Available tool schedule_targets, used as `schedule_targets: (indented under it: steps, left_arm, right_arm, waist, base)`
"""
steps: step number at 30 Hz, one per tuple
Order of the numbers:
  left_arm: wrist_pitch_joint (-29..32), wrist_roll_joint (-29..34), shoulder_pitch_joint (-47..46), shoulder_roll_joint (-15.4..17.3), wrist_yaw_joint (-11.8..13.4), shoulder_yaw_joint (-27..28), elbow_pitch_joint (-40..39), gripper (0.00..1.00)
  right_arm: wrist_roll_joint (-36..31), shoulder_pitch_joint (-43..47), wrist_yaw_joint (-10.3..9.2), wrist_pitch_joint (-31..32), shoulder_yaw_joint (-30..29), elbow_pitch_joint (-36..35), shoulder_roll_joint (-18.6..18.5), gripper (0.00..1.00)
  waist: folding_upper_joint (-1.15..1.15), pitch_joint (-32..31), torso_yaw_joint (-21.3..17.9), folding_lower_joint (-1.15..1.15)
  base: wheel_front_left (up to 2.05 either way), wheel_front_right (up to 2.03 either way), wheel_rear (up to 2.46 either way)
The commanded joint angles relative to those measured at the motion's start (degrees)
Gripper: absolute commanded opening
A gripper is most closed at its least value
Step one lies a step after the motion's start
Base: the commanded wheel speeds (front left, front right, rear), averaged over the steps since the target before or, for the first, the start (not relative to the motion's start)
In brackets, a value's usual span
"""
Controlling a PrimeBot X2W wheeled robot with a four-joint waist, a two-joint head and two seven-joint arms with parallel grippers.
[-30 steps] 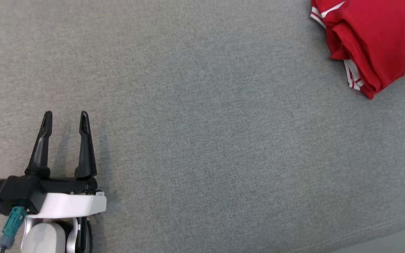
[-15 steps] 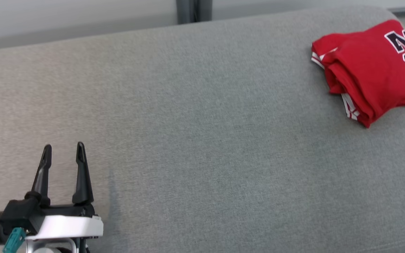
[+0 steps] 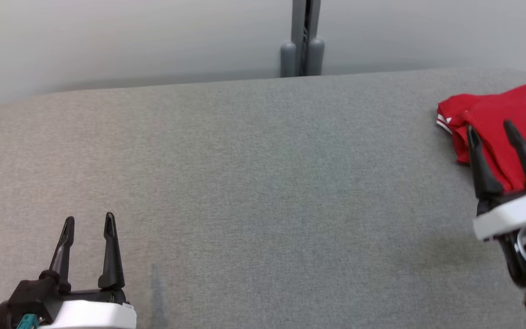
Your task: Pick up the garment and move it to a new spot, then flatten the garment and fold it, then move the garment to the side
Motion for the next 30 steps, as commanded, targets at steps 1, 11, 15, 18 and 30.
schedule_targets:
  steps: [1, 11, 15, 18, 30]
  left_arm:
    - [-0.24, -0.33, 0.4, 0.16, -0.23, 0.22, 0.27, 1.0]
    - [-0.24, -0.57, 2.44, 0.09, -0.68, 0.71, 1.96, 1.0]
    - [-0.24, -0.66, 2.99, 0.08, -0.69, 0.53, 2.16, 1.0]
    - [-0.24, -0.81, 3.64, 0.08, -0.75, 0.55, 2.44, 1.0]
    - [-0.24, -0.21, 3.23, 0.07, -1.16, 1.11, 4.14, 1.0]
  right_arm:
    - [-0.54, 2.51, -0.01, -0.27, -1.56, -1.19, 0.79, 1.0]
    - [-2.7, 15.94, -0.01, -0.27, -7.29, -6.08, 6.88, 1.0]
    - [-3.42, 19.41, 0.0, -0.28, -8.3, -7.52, 9.05, 1.0]
    - [-3.98, 21.51, -0.01, -0.28, -9.06, -8.47, 10.55, 1.0]
    - [-5.46, 24.57, -0.01, -0.28, -7.66, -9.2, 13.31, 1.0]
  waist:
    - [0.0, -1.33, 1.25, 0.0]
    - [0.0, -4.98, 2.2, 0.0]
    - [0.0, -5.95, 2.03, 0.0]
    - [0.0, -6.56, 1.87, 0.0]
    - [0.0, -7.61, 1.43, 0.0]
  base:
    - [0.0, 0.0, 0.0]
    - [0.0, 0.0, 0.0]
    - [0.0, 0.0, 0.0]
    - [0.0, 0.0, 0.0]
    - [0.0, 0.0, 0.0]
